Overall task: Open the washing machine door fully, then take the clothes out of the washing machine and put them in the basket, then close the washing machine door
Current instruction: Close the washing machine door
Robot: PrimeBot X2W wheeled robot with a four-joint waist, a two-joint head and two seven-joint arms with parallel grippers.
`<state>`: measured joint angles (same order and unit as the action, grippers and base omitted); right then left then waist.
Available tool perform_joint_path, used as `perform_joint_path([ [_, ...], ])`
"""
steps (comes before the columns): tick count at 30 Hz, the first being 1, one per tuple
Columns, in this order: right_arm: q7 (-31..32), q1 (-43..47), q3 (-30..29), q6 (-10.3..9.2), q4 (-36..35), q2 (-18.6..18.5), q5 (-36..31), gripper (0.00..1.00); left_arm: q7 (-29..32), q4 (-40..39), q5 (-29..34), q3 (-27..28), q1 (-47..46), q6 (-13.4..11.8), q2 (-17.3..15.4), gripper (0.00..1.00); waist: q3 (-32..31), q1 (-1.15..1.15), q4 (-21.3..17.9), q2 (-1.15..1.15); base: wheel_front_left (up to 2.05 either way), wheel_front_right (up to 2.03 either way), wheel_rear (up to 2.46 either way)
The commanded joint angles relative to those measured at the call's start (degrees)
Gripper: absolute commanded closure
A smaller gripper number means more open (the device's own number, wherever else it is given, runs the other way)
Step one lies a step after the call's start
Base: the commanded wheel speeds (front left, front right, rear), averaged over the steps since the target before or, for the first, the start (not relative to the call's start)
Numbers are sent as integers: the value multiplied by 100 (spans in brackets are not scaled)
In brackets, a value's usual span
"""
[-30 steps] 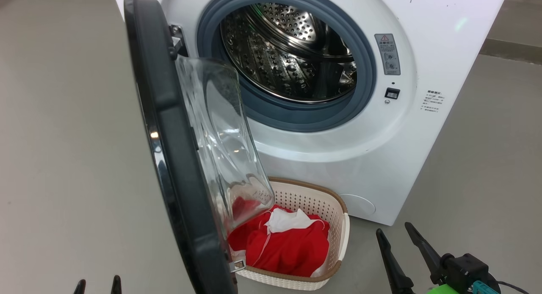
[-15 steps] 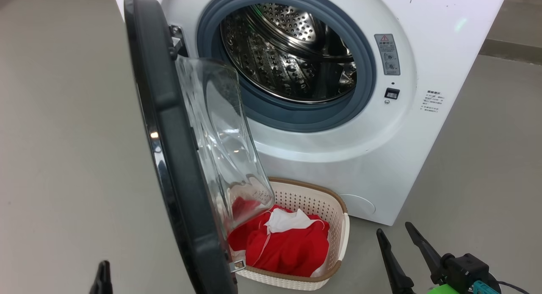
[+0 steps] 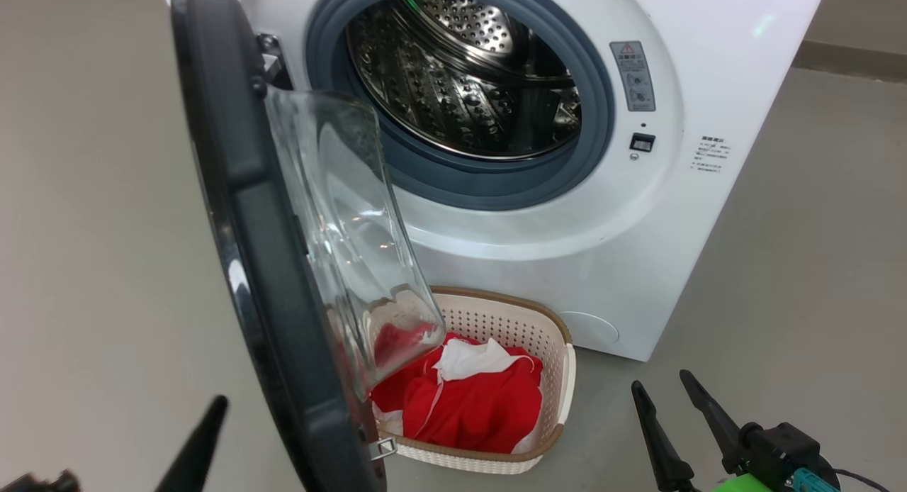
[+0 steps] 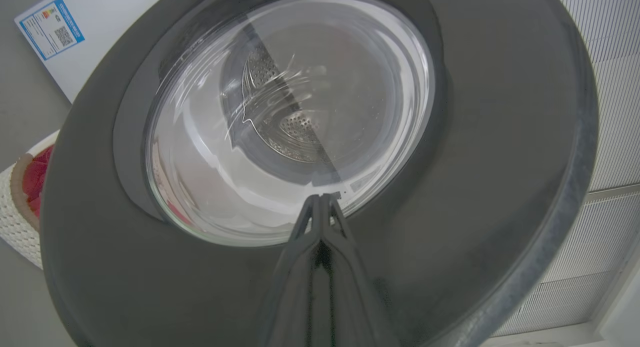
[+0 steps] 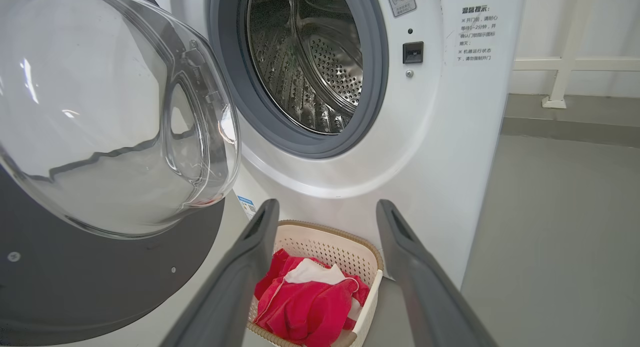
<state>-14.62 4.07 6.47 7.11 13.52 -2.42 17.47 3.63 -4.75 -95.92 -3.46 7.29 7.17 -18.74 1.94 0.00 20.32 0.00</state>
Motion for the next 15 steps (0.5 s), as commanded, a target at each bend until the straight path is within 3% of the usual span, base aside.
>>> perform_joint_path([
  [1,-38,-290,121,37,-142,-45,-12,0,194,-151,-109,228,-206,32,-163,100,37,0,-42,0,0,0,0],
  [5,-38,-320,102,37,-145,-45,-22,0,1129,-199,-321,414,-201,32,-222,100,94,0,-124,0,0,0,0],
  [15,-38,-387,76,37,-165,-45,-33,0,2381,-314,-57,635,-328,32,385,100,195,0,-329,0,0,0,0],
])
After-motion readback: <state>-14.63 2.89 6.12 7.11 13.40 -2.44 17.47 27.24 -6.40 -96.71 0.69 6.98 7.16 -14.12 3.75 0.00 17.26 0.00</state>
